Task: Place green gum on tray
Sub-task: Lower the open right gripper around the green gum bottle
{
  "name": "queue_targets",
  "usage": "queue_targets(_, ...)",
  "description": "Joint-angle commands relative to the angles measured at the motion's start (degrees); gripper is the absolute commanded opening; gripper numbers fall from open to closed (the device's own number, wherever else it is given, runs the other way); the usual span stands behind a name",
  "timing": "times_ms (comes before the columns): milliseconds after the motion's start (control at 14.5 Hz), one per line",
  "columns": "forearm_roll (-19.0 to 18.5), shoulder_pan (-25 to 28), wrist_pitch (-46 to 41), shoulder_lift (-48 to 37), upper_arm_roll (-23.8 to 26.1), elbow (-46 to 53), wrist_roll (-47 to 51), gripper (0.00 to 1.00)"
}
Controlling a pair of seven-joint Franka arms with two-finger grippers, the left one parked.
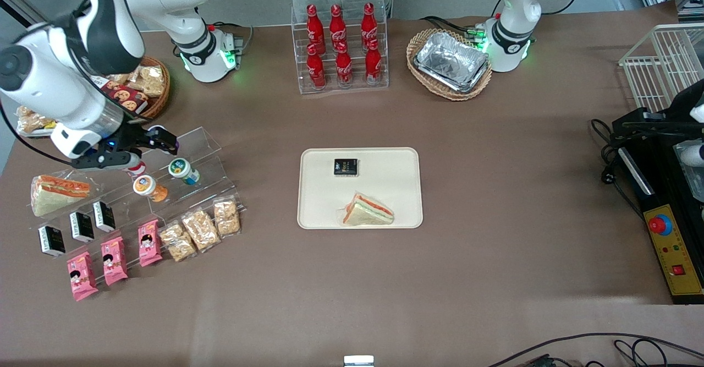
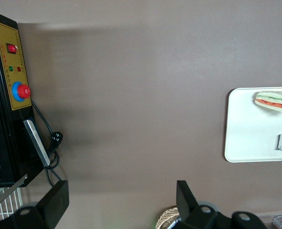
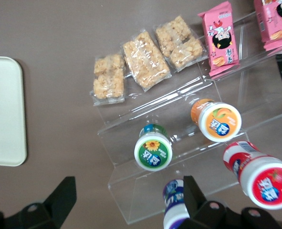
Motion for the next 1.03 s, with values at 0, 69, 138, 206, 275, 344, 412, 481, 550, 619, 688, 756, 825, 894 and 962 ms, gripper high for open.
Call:
queue_targets(0, 0.65, 0.32, 5.90, 1.99, -0.01, -3.13, -0.03, 1.00)
queue_targets(69, 0.65, 0.32, 6.60, 2.52, -0.10, -3.31, -0.03, 1.00)
queue_targets(138, 0.65, 0.32, 6.96, 2.87, -0.10, -3.31, -0.11, 1.00)
queue_targets(206, 0.65, 0.32, 7.05, 3.05, -0.01, -3.40, -0.12, 1.00)
queue_targets(275, 0.65, 0.32, 7.13, 3.23, -0.10, -3.40, -0.12, 1.00)
queue_targets(344, 0.65, 0.32, 7.14, 3.49, -0.10, -3.40, -0.12, 1.00)
queue_targets(412, 0.65, 0.24, 7.31, 3.93, -0.10, -3.40, -0.12, 1.00)
queue_targets(481, 0.65, 0.24, 8.18, 4.19, -0.01, -3.92, -0.12, 1.00)
queue_targets(550, 0.65, 0.32, 9.41, 4.28, -0.10, -4.80, -0.12, 1.00)
queue_targets(619, 0.65, 0.32, 10.73, 4.46, -0.10, -5.67, -0.12, 1.00)
queue_targets(688, 0.65, 0.24, 11.78, 4.98, -0.10, -6.29, -0.12, 1.00)
queue_targets(756, 0.65, 0.24, 12.58, 5.68, -0.10, -6.56, -0.12, 1.00)
queue_targets(825, 0.65, 0.24, 13.37, 6.30, -0.10, -6.82, -0.12, 1.00)
queue_targets(894, 0.65, 0.24, 14.07, 6.91, -0.10, -7.09, -0.12, 1.00)
queue_targets(962, 0.65, 0.24, 14.95, 7.44, -0.10, -7.35, -0.12, 1.00)
